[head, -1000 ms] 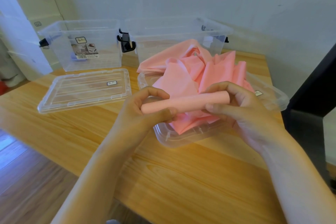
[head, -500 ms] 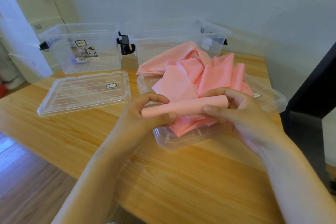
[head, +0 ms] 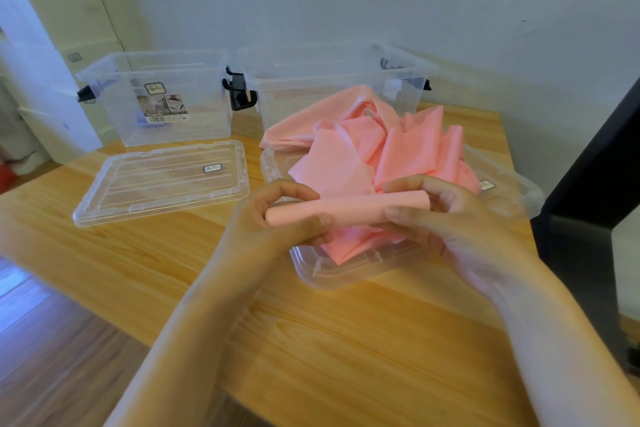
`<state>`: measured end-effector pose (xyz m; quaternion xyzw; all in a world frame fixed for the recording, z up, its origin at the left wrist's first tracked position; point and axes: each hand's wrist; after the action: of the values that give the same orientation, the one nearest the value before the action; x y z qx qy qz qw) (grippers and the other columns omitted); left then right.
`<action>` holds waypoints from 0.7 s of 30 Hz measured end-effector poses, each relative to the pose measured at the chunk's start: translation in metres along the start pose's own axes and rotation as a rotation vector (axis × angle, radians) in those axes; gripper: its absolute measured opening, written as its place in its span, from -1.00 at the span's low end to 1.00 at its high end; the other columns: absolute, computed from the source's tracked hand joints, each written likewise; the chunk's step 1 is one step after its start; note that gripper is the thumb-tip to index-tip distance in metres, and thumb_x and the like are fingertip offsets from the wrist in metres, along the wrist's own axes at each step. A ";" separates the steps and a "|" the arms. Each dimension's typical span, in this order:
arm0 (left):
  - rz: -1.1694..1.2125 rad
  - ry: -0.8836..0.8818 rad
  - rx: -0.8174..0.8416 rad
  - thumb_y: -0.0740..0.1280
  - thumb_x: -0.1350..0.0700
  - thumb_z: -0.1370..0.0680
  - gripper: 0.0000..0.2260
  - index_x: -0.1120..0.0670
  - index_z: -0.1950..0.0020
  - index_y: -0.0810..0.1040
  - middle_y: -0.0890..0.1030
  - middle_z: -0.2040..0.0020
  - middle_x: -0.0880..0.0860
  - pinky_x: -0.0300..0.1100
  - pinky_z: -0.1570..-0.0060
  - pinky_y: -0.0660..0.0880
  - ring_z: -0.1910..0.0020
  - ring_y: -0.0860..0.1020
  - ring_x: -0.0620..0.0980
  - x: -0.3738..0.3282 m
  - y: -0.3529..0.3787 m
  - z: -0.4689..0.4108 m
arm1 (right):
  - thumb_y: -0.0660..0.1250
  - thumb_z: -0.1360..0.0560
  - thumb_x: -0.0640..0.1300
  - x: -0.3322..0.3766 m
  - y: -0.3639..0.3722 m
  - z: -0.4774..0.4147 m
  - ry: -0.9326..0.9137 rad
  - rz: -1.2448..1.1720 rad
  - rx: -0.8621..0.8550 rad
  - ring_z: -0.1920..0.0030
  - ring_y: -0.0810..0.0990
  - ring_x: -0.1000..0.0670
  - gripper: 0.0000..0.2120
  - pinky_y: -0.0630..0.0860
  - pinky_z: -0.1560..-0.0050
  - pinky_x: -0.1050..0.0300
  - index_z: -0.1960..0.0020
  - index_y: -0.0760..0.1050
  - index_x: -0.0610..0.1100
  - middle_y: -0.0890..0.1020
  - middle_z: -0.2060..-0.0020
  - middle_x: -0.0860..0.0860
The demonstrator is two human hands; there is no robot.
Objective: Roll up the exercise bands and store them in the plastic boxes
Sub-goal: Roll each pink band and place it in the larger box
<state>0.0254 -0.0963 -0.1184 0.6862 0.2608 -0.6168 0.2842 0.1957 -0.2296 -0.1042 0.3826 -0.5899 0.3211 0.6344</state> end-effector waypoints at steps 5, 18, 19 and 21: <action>0.034 -0.031 -0.005 0.50 0.13 -0.27 -0.65 0.17 -0.02 0.60 0.70 0.14 0.13 -0.20 0.12 0.63 0.25 0.67 0.07 0.001 -0.001 -0.002 | 0.45 -0.30 -0.32 -0.001 0.000 0.000 -0.024 0.025 0.018 0.11 0.70 -0.09 -0.60 0.61 0.14 0.15 -0.13 0.54 -0.22 0.70 0.11 -0.16; 0.012 -0.056 0.033 0.51 0.15 -0.25 -0.64 0.14 -0.02 0.58 0.70 0.10 0.19 -0.23 0.22 0.61 0.20 0.69 0.11 0.000 -0.006 0.000 | 0.45 -0.35 -0.36 -0.003 0.007 0.001 -0.062 0.021 -0.091 0.16 0.71 -0.15 -0.66 0.57 0.15 0.05 -0.11 0.54 -0.23 0.71 0.16 -0.12; -0.003 -0.055 0.026 0.51 0.14 -0.26 -0.64 0.14 -0.02 0.58 0.70 0.10 0.18 -0.22 0.24 0.61 0.21 0.69 0.11 -0.001 -0.006 0.001 | 0.46 -0.35 -0.36 -0.002 0.008 0.001 -0.071 0.028 -0.097 0.18 0.71 -0.12 -0.67 0.57 0.20 0.10 -0.10 0.55 -0.23 0.70 0.17 -0.11; -0.028 -0.044 0.003 0.52 0.13 -0.26 -0.65 0.13 -0.01 0.58 0.70 0.07 0.18 -0.20 0.26 0.61 0.19 0.69 0.11 0.000 -0.006 0.003 | 0.47 -0.36 -0.35 -0.001 0.008 0.002 -0.085 0.050 -0.106 0.23 0.70 -0.04 -0.69 0.58 0.26 0.16 -0.08 0.56 -0.22 0.70 0.22 -0.07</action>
<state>0.0195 -0.0941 -0.1185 0.6690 0.2633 -0.6361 0.2802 0.1874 -0.2275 -0.1048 0.3468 -0.6418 0.2888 0.6200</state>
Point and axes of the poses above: each hand's wrist, its own z-axis away from the middle knuckle, its own y-axis out of the palm, x = y × z
